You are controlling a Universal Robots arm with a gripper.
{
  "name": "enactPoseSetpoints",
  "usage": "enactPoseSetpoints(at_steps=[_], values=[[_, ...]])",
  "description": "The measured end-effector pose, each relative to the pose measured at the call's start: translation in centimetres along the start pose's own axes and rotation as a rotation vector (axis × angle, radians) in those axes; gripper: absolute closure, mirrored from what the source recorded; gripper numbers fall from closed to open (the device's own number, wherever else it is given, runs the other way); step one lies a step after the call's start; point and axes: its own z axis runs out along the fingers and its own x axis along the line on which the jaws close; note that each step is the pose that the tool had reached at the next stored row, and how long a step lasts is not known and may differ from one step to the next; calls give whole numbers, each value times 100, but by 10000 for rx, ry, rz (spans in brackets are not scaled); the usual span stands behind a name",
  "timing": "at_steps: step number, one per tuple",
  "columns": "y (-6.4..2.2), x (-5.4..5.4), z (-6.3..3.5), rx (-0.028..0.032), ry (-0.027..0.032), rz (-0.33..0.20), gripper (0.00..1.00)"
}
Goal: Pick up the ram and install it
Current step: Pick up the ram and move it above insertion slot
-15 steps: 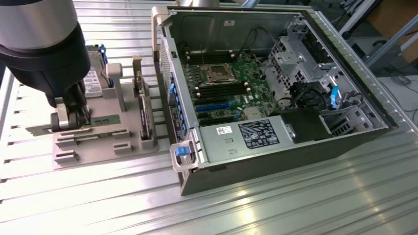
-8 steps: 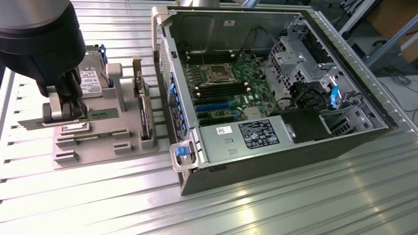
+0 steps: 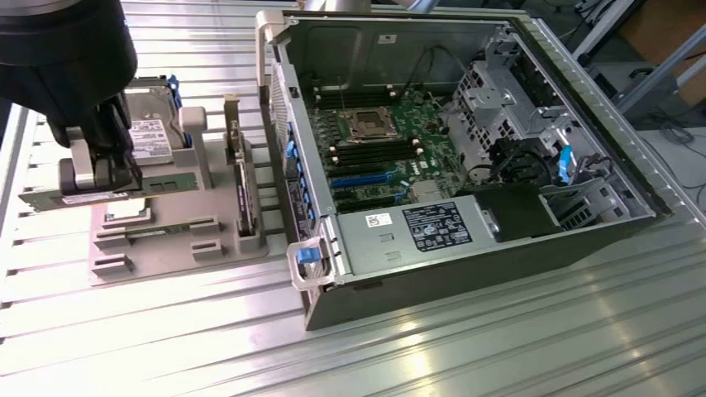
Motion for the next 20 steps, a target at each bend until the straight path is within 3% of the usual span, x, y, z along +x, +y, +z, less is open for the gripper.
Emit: enactPoseSetpoints(at_steps=[11, 16, 20], values=[[14, -9, -388, -1, 0, 0, 88], [15, -10, -422, 0, -1, -1, 88], [-85, -7, -425, -1, 8, 0, 88]])
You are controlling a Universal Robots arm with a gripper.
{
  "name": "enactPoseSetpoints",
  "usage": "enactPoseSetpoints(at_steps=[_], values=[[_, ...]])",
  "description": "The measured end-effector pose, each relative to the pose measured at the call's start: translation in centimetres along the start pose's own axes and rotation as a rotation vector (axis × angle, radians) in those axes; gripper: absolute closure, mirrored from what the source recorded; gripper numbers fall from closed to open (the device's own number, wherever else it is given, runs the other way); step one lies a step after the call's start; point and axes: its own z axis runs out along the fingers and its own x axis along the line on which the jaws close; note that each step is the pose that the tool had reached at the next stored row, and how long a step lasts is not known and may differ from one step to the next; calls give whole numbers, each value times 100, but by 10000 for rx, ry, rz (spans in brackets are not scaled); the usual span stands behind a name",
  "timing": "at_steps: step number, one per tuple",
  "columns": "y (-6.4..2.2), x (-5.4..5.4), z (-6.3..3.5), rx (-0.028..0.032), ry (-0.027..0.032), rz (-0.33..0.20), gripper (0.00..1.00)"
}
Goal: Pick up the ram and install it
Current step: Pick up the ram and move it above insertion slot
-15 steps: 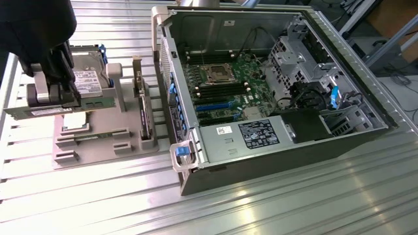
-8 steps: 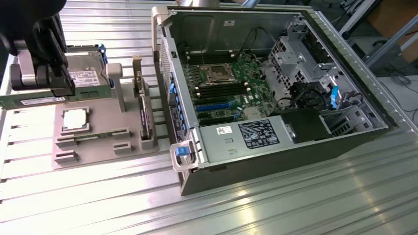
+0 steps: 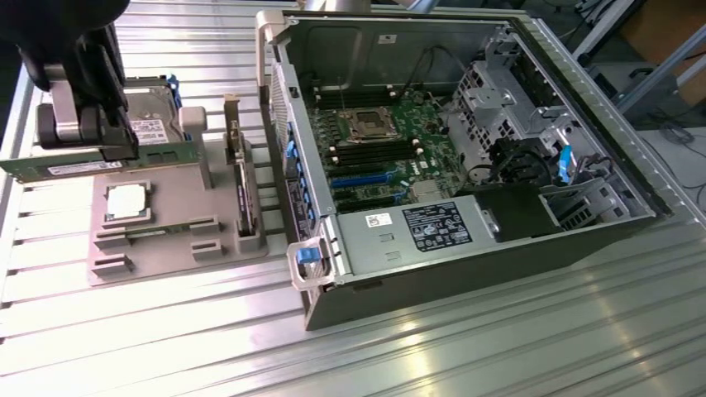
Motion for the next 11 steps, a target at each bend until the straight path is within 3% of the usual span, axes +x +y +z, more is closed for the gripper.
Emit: enactPoseSetpoints(at_steps=[7, 11], values=[[-195, 6, -8, -2, 53, 2, 88], [-264, 8, -10, -2, 80, 3, 88]])
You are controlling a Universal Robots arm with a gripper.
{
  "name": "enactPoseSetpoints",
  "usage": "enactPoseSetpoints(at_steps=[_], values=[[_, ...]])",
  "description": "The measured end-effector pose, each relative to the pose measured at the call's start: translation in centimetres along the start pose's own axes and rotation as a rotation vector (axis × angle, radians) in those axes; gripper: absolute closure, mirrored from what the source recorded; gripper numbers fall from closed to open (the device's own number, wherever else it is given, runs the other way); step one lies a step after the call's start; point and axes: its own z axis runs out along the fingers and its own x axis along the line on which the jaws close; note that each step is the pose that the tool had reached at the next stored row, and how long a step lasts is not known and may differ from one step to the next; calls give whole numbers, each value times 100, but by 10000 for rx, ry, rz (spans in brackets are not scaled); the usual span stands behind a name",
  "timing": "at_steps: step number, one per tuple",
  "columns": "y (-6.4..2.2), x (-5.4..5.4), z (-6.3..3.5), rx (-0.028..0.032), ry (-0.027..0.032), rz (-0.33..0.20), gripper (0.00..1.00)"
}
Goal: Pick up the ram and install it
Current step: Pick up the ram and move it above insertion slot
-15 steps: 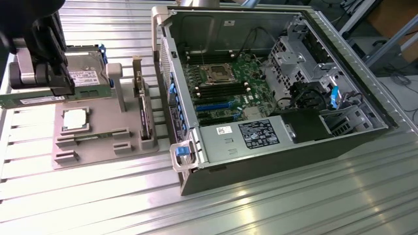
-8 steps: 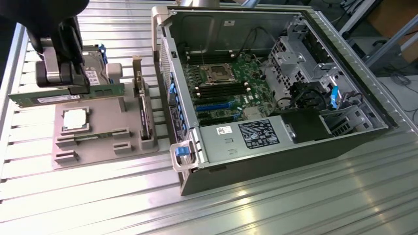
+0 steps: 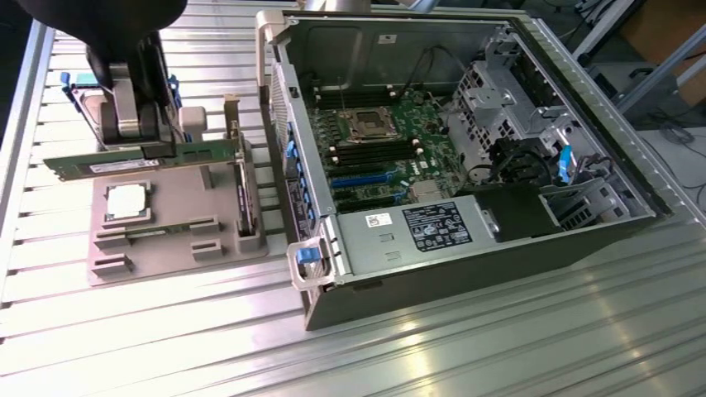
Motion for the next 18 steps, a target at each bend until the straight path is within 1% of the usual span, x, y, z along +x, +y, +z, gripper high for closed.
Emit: enactPoseSetpoints(at_steps=[4, 6, 13, 15, 18], values=[[-101, 3, -4, -1, 45, 1, 88], [-125, 4, -5, -2, 56, 2, 88], [-315, 10, -12, -4, 115, 4, 88], [-344, 11, -13, -4, 125, 5, 88], [-418, 13, -16, -5, 152, 5, 88]])
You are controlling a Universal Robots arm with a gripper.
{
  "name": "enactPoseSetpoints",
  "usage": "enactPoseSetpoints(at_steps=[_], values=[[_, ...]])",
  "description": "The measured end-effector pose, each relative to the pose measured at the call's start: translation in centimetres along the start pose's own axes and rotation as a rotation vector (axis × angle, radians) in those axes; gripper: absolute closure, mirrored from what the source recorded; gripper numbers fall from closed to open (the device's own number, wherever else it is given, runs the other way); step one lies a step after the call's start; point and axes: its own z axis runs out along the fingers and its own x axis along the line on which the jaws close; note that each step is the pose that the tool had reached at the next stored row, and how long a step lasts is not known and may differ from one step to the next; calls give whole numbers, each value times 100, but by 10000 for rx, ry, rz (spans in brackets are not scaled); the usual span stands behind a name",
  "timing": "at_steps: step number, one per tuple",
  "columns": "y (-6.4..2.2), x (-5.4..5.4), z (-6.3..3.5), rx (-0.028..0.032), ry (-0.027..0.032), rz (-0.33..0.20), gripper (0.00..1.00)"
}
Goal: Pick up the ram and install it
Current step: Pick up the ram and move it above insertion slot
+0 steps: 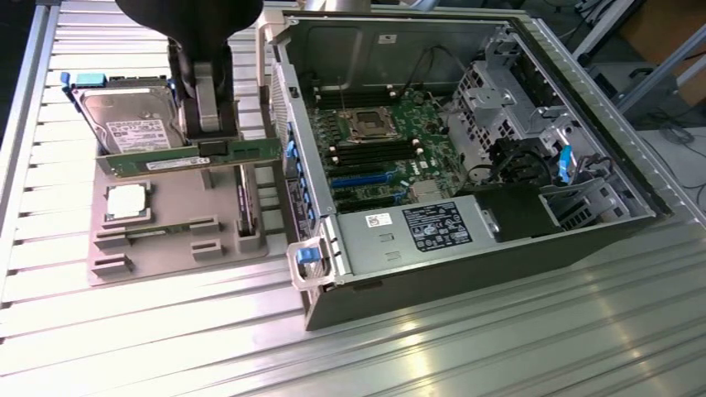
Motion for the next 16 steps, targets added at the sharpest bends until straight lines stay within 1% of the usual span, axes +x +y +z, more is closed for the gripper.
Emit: enactPoseSetpoints(at_steps=[2, 4, 8, 11, 14, 16], values=[[-47, 2, -1, 0, 15, 1, 88], [-127, 4, -5, -2, 38, 2, 88], [-234, 7, -9, -2, 65, 3, 88], [-290, 9, -11, -2, 79, 3, 88], [-400, 13, -15, -3, 109, 4, 88], [-449, 14, -17, -4, 123, 5, 88]])
